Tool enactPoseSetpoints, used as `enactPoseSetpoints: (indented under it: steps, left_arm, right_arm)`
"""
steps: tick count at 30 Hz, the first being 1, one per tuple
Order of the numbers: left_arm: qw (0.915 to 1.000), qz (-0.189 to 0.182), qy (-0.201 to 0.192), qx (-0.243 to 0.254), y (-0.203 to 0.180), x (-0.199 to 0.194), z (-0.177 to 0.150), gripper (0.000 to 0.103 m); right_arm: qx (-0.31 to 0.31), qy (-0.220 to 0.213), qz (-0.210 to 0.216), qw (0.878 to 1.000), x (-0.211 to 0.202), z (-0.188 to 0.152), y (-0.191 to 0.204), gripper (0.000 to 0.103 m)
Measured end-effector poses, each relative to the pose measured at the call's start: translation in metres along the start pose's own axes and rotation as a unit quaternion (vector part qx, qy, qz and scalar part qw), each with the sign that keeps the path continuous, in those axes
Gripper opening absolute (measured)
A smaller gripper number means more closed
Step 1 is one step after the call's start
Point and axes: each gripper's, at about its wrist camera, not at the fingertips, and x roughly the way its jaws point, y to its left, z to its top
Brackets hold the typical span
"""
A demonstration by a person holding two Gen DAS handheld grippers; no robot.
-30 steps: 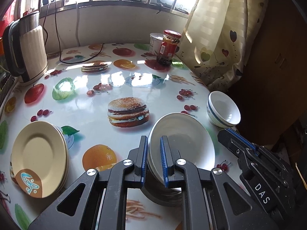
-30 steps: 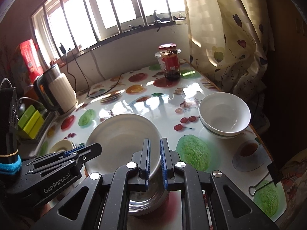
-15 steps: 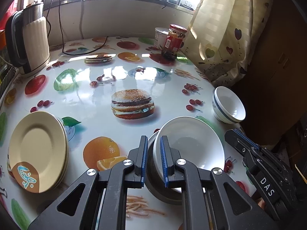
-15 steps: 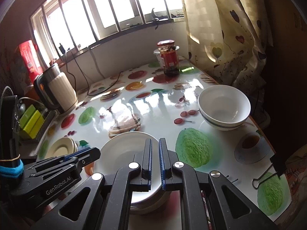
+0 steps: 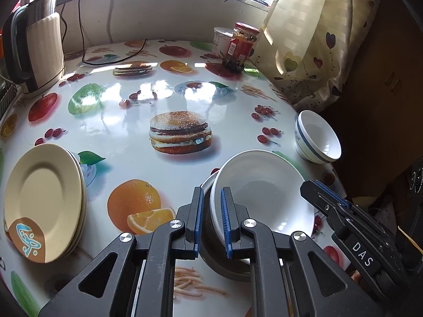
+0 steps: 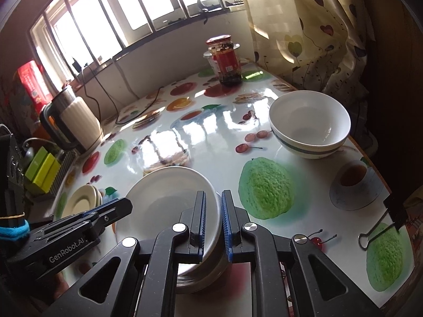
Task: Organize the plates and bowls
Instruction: 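Lift the white bowl and lower it into the steel bowl with both tools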
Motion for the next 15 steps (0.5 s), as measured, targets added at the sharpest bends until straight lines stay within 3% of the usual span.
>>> enactPoseSetpoints:
  steps: [15]
  left_arm:
    - [1.0, -0.003, 0.004, 0.001, -0.004, -0.0019, -0.004, 0.014]
  right_arm:
    - [0.018, 0.008, 0.019, 1.0, -0.0024, -0.0045, -0.0035, 0.015]
